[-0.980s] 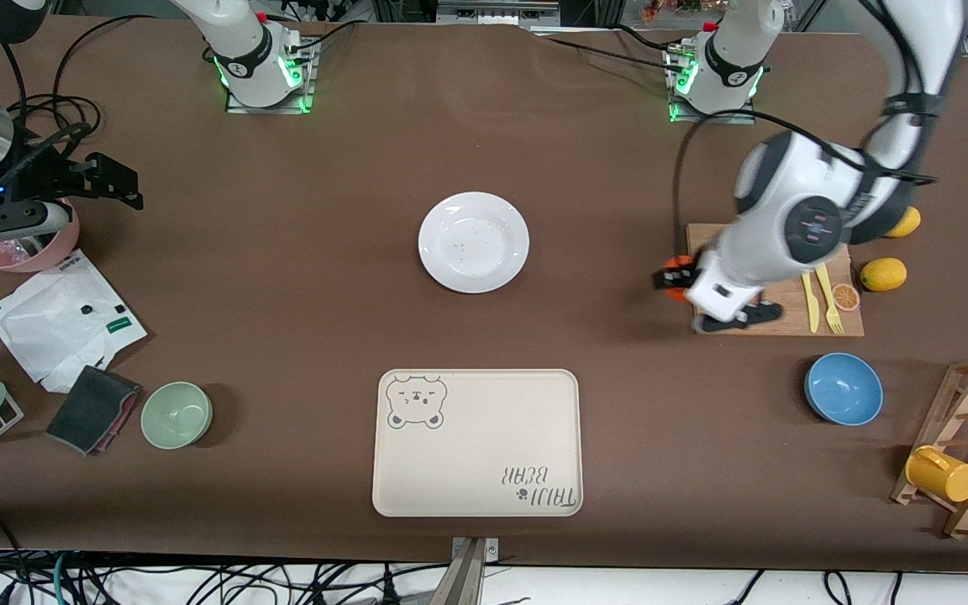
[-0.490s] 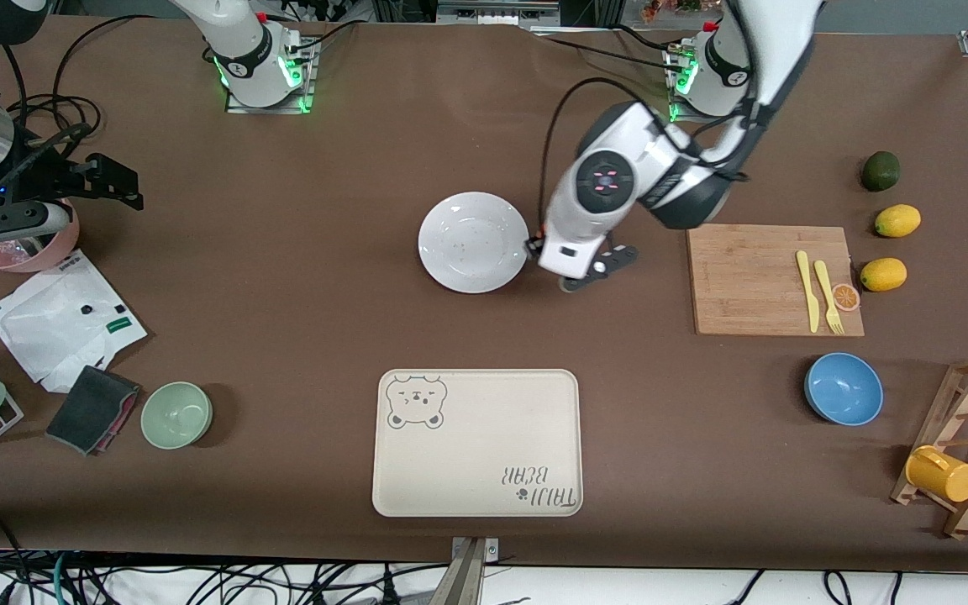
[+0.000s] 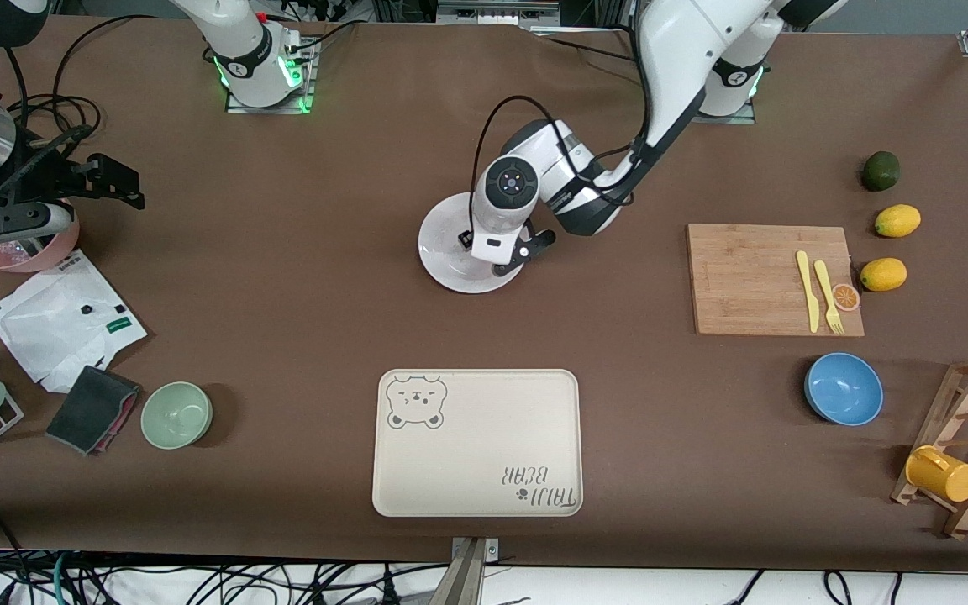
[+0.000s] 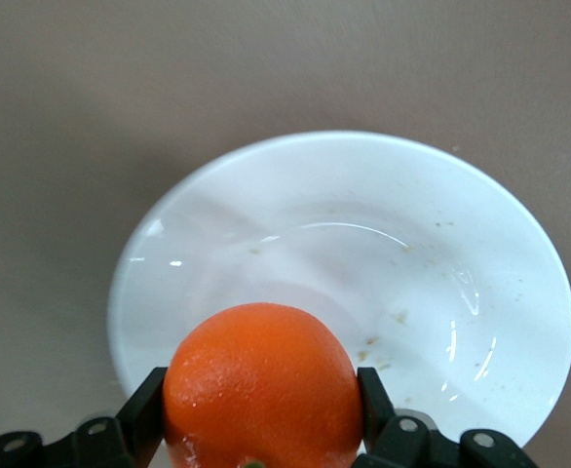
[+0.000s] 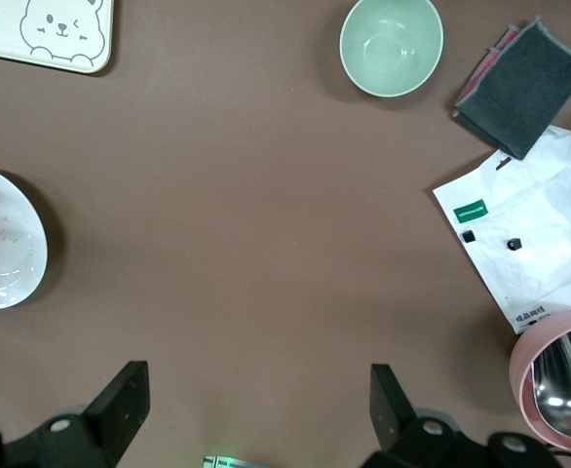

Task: Place orange and plate with both arms
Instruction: 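Lift the orange and carry it over the white plate, then lower the orange onto the plate and open the left gripper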

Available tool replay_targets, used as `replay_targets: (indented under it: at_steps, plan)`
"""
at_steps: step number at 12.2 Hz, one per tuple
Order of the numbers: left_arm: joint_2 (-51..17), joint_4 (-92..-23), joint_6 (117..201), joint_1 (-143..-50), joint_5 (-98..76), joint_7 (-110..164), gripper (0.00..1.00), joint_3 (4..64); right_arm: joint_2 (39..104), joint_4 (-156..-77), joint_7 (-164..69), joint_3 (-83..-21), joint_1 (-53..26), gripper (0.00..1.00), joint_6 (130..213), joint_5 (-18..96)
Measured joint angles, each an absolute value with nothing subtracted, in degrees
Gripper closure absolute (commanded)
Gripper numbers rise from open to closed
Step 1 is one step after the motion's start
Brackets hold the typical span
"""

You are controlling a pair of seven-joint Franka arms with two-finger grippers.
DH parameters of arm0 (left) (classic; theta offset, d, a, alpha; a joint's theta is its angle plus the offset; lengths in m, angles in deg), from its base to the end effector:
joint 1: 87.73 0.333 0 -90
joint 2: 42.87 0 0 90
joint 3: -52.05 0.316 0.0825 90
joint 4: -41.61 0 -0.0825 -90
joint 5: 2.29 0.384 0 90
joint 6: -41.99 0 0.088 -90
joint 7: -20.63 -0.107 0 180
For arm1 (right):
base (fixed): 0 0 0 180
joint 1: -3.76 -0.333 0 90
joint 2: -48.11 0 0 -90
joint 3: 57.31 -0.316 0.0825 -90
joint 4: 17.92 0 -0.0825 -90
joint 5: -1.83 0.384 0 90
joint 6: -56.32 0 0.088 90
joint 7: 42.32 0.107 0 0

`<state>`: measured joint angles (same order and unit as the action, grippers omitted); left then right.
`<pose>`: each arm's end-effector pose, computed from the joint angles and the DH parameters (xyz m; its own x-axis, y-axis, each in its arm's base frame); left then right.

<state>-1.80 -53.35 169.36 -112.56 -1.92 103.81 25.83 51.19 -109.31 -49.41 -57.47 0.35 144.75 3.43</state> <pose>0.4506 -0.5023 0.2197 0.7588 0.5808 -0.2947 0.5926 -0.8035 -0.0578 0.5636 0.0382 0.5808 0.9775 0.1854 -0.1010 0.1821 -0.9824 -0.0408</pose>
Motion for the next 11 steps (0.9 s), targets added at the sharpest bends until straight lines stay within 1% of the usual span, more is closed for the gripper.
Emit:
replay_targets:
  at_steps: [1, 2, 3, 8, 11]
  plan:
    - [-0.4, -53.3, 171.8, -112.9, -1.9, 104.2, 0.78, 25.8, 51.2, -109.3, -49.4, -57.5, 0.4, 0.00, 144.7, 3.4]
    - [0.7, -53.2, 174.0, -112.9, -1.9, 104.5, 0.62, 25.9, 51.2, -109.3, -49.4, -57.5, 0.4, 0.00, 144.7, 3.4]
    - [1.6, -53.0, 175.5, -112.9, -1.9, 104.6, 0.01, 25.9, 51.2, -109.3, -49.4, -57.5, 0.4, 0.00, 144.7, 3.4]
    - [2.0, -51.8, 175.8, -112.8, -1.9, 104.7, 0.00, 26.1, 51.3, -109.3, -49.4, -57.5, 0.4, 0.00, 144.7, 3.4]
    - [0.2, -50.3, 172.1, -111.7, -1.9, 104.7, 0.00, 26.3, 51.7, -109.4, -49.4, -57.6, 0.3, 0.00, 144.7, 3.6]
